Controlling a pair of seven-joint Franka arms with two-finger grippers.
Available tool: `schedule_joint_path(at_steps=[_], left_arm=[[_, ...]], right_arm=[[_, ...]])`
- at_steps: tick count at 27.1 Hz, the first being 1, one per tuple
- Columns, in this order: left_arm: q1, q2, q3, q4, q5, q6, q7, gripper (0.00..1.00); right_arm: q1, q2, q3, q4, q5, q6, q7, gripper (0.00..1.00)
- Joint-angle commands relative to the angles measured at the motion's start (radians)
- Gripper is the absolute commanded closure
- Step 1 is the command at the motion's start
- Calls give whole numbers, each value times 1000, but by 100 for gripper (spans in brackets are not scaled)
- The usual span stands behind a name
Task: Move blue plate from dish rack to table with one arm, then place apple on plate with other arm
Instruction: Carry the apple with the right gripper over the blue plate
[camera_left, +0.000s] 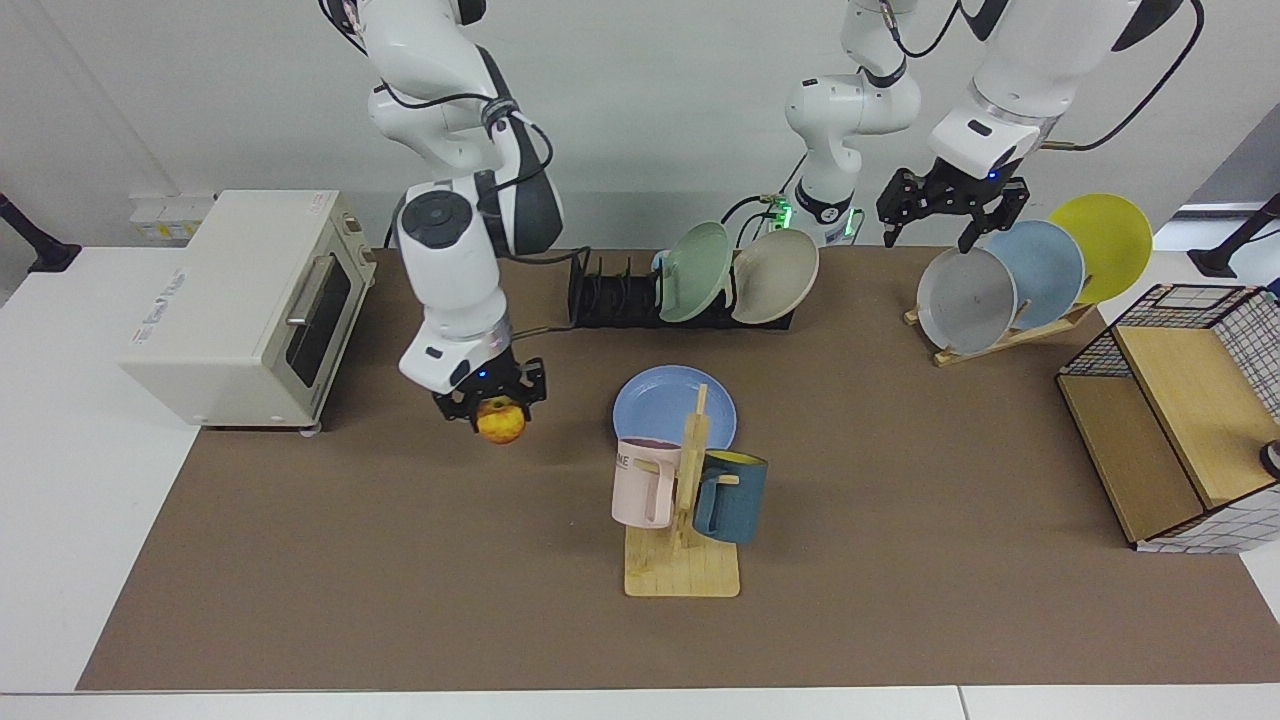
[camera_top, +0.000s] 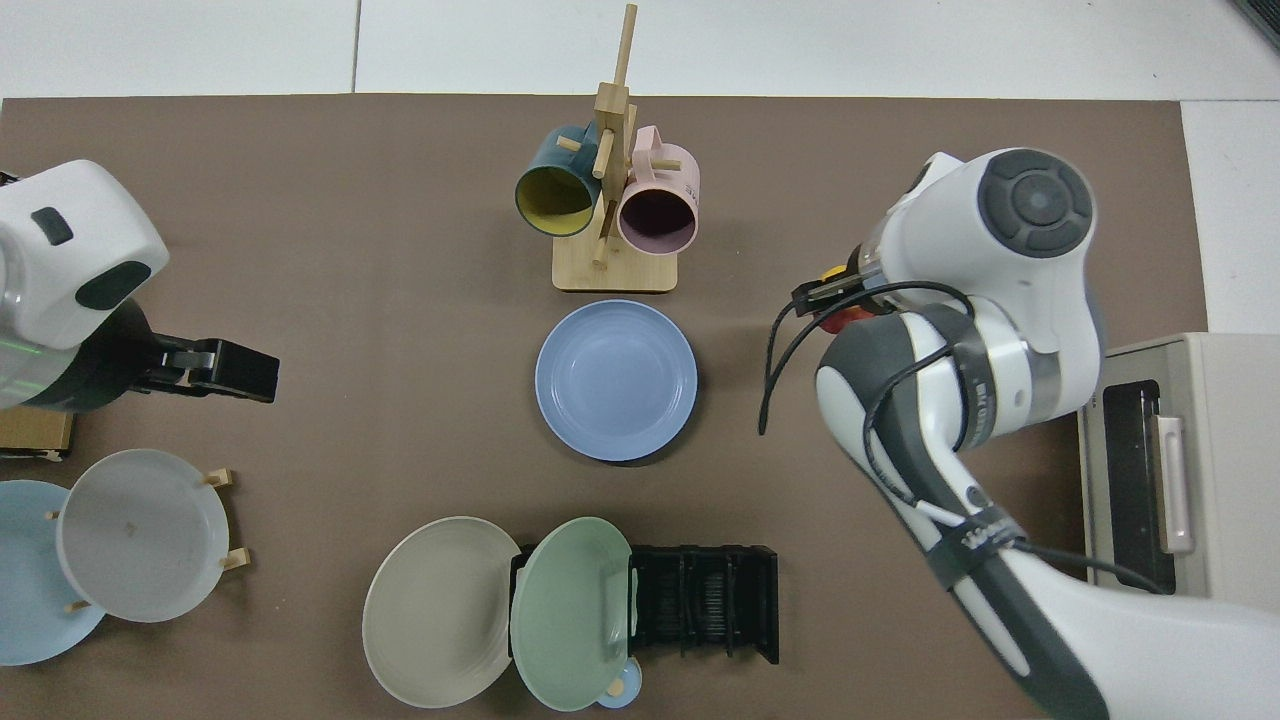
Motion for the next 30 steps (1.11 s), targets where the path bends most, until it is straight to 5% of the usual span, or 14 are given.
schedule_joint_path(at_steps=[1, 14, 23, 30], left_arm=[[8, -21, 0, -16, -15, 8, 8, 0], [8, -24, 2, -16, -15, 6, 8, 0], [8, -24, 2, -16, -15, 6, 8, 0], [8, -26, 3, -16, -15, 6, 8, 0]], right_arm=[[123, -17, -6, -1, 12, -12, 182, 100], [343, 56, -5, 16, 19, 68, 515, 100], [341, 135, -5, 10, 114, 149, 521, 100], [355, 181, -5, 5, 117, 185, 506, 100]])
